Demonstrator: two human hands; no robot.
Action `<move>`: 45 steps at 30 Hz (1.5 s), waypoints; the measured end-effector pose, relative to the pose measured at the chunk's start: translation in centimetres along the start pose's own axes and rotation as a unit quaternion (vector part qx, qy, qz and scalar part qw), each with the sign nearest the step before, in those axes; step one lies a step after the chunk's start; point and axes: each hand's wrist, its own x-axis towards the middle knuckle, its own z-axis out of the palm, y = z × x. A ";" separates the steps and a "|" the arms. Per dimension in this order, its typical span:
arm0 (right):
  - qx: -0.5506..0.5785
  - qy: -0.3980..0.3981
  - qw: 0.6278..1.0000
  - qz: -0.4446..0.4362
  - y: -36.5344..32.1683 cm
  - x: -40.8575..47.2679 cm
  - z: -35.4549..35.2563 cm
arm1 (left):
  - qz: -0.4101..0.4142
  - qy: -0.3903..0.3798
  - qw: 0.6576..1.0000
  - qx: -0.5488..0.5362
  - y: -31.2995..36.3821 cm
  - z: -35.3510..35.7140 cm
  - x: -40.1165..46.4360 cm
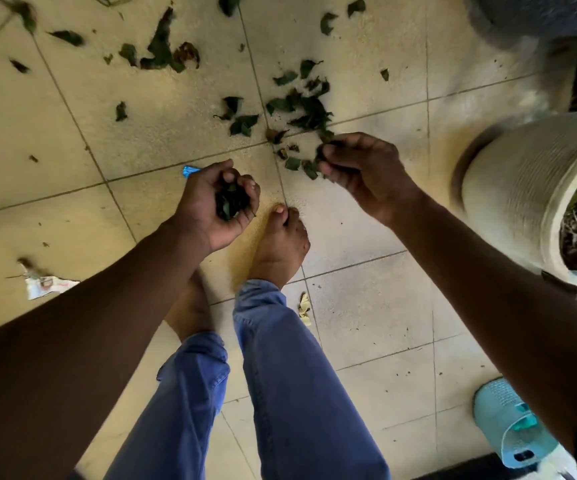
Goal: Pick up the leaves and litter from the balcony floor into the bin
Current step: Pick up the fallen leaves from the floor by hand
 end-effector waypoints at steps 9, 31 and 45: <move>0.015 -0.003 0.999 -0.051 5.1 -4.5 12.8 | 0.072 0.008 0.997 0.030 0.2 1.0 -2.1; -0.586 -0.016 0.732 -0.348 9.8 -6.1 17.7 | 0.094 0.011 0.988 0.124 3.3 -3.7 -2.4; -0.632 0.303 0.699 -0.144 7.5 4.4 -2.4 | 0.029 0.040 0.997 0.054 6.2 -3.3 -0.7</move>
